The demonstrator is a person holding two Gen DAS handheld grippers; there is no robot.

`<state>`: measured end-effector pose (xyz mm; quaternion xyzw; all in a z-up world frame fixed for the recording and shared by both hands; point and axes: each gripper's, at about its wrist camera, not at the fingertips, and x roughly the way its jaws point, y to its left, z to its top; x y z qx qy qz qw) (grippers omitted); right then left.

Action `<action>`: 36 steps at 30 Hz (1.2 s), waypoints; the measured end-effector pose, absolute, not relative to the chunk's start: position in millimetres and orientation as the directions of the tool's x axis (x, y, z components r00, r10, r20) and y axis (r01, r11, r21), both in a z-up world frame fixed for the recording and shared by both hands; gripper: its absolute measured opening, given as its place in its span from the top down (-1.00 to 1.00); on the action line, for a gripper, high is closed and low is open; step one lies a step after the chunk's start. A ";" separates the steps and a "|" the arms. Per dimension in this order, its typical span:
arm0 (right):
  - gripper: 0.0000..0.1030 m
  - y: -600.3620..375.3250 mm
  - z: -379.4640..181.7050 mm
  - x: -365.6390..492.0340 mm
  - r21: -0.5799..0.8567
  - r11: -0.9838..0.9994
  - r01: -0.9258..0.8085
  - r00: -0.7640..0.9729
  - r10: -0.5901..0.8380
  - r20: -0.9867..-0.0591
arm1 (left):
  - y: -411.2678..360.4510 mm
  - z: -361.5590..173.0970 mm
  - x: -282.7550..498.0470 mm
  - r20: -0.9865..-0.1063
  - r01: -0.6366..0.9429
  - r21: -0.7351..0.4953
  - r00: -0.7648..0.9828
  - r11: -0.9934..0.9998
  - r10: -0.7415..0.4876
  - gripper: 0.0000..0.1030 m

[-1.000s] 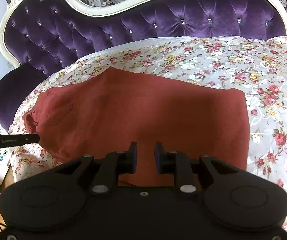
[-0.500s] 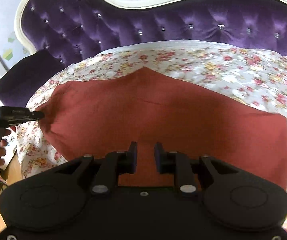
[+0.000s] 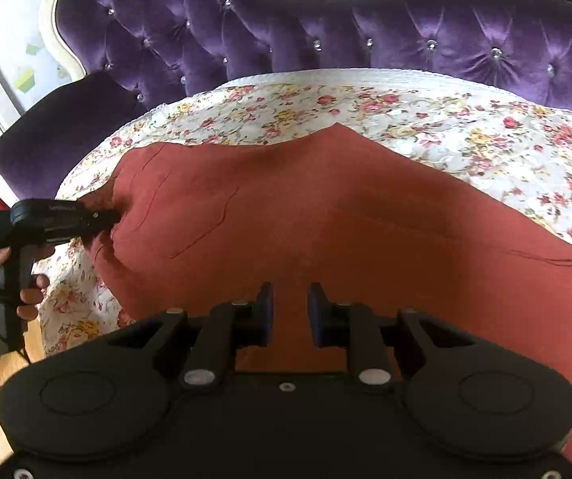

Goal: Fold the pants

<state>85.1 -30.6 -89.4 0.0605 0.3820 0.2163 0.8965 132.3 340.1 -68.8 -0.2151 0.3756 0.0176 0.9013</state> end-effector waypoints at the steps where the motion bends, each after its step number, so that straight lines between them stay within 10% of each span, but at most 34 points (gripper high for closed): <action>1: 0.40 -29.4 -89.7 85.8 0.274 0.898 -0.343 0.615 0.436 -0.657 | 342.3 -69.3 135.9 -0.684 -0.191 -0.385 0.716 0.903 -0.141 0.77; 19: 0.40 -20.1 -95.9 180.3 0.276 0.916 -0.292 0.675 0.402 -0.619 | 358.6 -75.0 147.9 -0.604 -0.217 -0.520 0.778 0.826 -0.175 1.00; 25: 0.87 -29.4 -118.2 220.7 0.301 0.935 -0.190 0.669 0.348 -0.657 | 353.1 -64.7 139.9 -0.612 -0.210 -0.419 0.784 0.883 -0.104 1.00; 36: 0.64 -30.6 -113.3 215.5 0.317 0.925 -0.212 0.645 0.376 -0.666 | 345.9 -66.0 111.4 -0.666 -0.238 -0.371 0.742 0.898 -0.079 0.95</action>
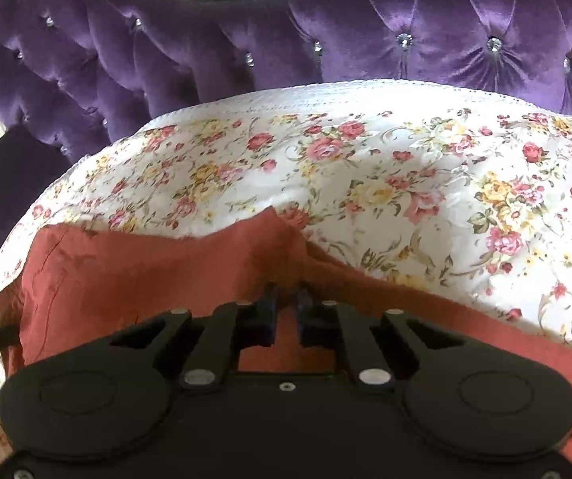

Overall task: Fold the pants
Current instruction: 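Grasp the trouser hem end with the left gripper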

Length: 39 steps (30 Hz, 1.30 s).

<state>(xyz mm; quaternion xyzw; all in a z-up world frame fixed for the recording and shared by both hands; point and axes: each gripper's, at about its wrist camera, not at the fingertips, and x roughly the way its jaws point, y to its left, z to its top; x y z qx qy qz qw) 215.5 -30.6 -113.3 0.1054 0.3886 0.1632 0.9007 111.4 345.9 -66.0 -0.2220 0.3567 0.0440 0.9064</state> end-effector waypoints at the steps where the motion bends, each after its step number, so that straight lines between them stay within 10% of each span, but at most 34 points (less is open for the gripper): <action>1: 0.61 -30.7 -113.1 214.9 0.321 0.923 -0.214 0.642 0.380 -0.666 | 345.2 -66.5 109.9 -0.663 -0.243 -0.371 0.745 0.896 -0.072 0.95; 18: 0.56 -29.7 -112.2 207.5 0.314 0.919 -0.238 0.628 0.392 -0.672 | 340.3 -55.1 83.7 -0.623 -0.284 -0.359 0.782 0.889 -0.002 0.56; 22: 0.55 -28.9 -112.1 207.6 0.312 0.920 -0.239 0.628 0.391 -0.673 | 341.7 -53.0 77.2 -0.621 -0.308 -0.308 0.782 0.900 0.055 -0.28; 39: 0.48 -26.1 -111.4 206.4 0.310 0.917 -0.252 0.628 0.399 -0.669 | 348.3 -70.9 143.1 -0.646 -0.279 -0.371 0.763 0.886 -0.030 -0.56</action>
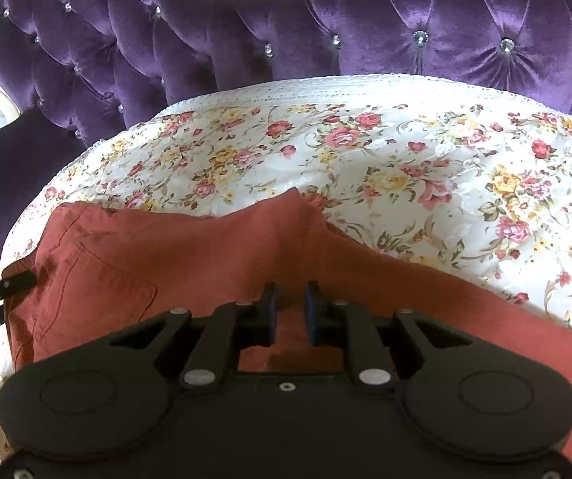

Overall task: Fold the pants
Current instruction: 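Grasp the trouser hem end with the left gripper, then lift the held hem with the left gripper and fold it toward the waistband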

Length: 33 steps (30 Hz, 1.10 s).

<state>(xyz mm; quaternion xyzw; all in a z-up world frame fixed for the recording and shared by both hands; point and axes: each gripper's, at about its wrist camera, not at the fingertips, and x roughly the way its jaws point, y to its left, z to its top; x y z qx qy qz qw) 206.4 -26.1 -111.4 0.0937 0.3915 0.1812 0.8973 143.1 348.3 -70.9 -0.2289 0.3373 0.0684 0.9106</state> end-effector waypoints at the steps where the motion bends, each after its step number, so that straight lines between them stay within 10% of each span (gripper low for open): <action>1: 0.48 -26.7 -111.7 206.4 0.314 0.916 -0.252 0.628 0.401 -0.667 | 347.8 -71.3 146.4 -0.644 -0.280 -0.370 0.764 0.886 -0.027 -0.56; 11: 0.58 -15.8 -105.3 221.0 0.293 0.920 -0.262 0.648 0.393 -0.653 | 348.7 -65.9 140.1 -0.646 -0.312 -0.319 0.762 0.895 0.036 0.46; 15: 0.85 -12.4 -111.8 244.4 0.299 0.929 -0.217 0.658 0.366 -0.658 | 343.8 -57.9 135.2 -0.618 -0.284 -0.291 0.785 0.914 0.047 0.58; 33: 0.63 -86.5 -88.4 116.2 0.440 0.873 -0.208 0.687 0.451 -0.570 | 209.4 74.8 77.5 -0.377 0.101 -0.077 0.918 0.992 -0.123 0.66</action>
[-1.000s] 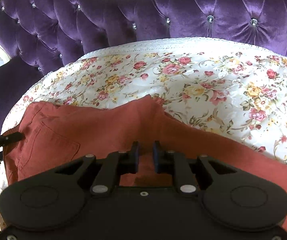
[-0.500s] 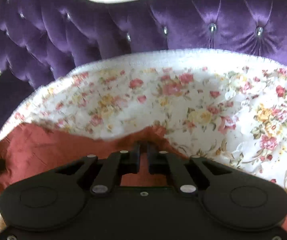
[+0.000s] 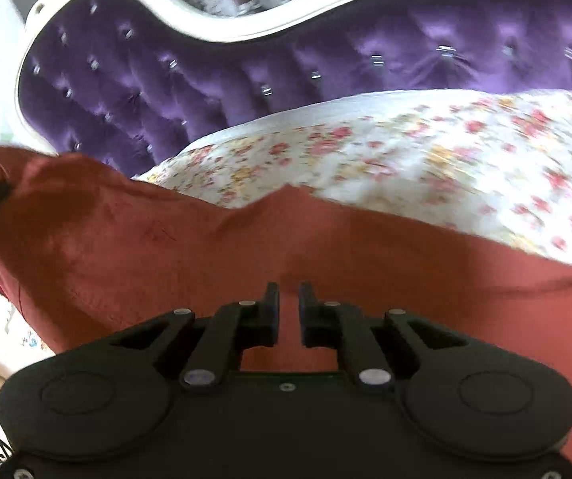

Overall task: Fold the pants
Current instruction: 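Lift the held hem with the left gripper and fold it toward the waistband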

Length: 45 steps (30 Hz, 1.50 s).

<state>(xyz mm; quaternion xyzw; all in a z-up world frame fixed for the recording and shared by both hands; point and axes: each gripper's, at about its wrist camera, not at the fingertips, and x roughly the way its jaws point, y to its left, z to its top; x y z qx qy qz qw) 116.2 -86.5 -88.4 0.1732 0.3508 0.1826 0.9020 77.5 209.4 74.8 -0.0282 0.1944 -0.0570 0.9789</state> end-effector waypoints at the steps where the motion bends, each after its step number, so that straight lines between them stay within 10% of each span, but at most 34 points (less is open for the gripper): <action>1: 0.63 -94.8 -88.9 110.3 0.450 0.871 -0.195 0.692 0.447 -0.567 | 192.8 79.0 73.7 -0.368 0.145 -0.067 0.916 0.987 -0.159 0.66; 11: 0.54 -188.2 -111.3 52.8 0.478 0.878 -0.007 0.733 0.330 -0.595 | 12.4 6.3 66.0 -0.515 0.534 -0.067 0.705 0.843 -0.487 0.64; 16: 0.53 -219.1 -125.7 33.9 0.484 0.872 0.066 0.726 0.291 -0.623 | -41.3 -53.4 62.6 -0.649 0.579 -0.026 0.610 0.815 -0.454 0.64; 34: 0.52 -249.3 -94.3 8.4 0.478 0.877 0.048 0.819 0.240 -0.522 | -69.4 -79.6 30.7 -0.678 0.619 0.142 0.630 0.772 -0.380 0.58; 39: -0.01 -228.4 -85.8 38.3 0.496 0.864 -0.082 0.766 0.373 -0.523 | -73.7 -80.8 21.7 -0.660 0.618 0.204 0.659 0.759 -0.360 0.52; 43: -0.01 -217.7 -94.1 60.9 0.516 0.849 -0.112 0.728 0.423 -0.540 | -74.3 -79.4 14.1 -0.665 0.655 0.172 0.628 0.736 -0.404 0.33; 44: 0.13 -217.3 -96.7 66.1 0.522 0.846 -0.111 0.719 0.431 -0.546 | -76.4 -79.9 9.1 -0.656 0.659 0.206 0.641 0.723 -0.398 0.33; 45: 0.83 -216.7 -98.8 69.9 0.516 0.849 -0.112 0.709 0.432 -0.558 | -77.1 -80.2 5.3 -0.647 0.662 0.230 0.652 0.714 -0.396 0.33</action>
